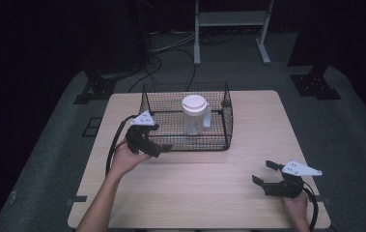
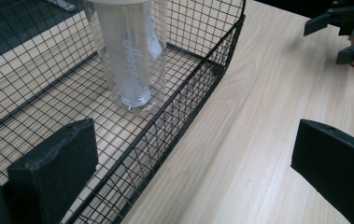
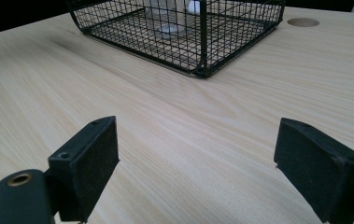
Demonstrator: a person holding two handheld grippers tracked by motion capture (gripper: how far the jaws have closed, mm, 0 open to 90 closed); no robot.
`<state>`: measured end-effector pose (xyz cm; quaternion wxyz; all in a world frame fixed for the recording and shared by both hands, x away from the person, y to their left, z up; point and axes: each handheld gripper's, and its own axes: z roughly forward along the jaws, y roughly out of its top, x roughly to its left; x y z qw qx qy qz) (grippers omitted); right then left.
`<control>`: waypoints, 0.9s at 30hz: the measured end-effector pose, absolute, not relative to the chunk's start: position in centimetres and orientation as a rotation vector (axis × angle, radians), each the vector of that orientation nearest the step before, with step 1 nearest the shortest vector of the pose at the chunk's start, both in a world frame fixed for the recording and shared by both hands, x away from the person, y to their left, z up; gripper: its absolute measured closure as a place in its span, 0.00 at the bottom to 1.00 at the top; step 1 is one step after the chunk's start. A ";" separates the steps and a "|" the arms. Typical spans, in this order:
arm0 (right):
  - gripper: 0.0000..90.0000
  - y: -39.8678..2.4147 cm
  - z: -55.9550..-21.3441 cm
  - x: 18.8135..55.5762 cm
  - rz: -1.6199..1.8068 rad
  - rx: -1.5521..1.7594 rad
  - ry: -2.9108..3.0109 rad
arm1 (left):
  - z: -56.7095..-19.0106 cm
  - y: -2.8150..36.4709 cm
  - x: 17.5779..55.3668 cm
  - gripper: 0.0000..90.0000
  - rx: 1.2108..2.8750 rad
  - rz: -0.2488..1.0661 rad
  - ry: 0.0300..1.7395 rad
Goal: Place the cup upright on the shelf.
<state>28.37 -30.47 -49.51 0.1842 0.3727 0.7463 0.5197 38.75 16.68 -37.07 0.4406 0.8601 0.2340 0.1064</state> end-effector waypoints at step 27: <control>0.14 -30.4 -49.5 28.4 1.460 1.054 2.107 | -39.5 16.9 34.6 0.00 2.096 0.265 0.542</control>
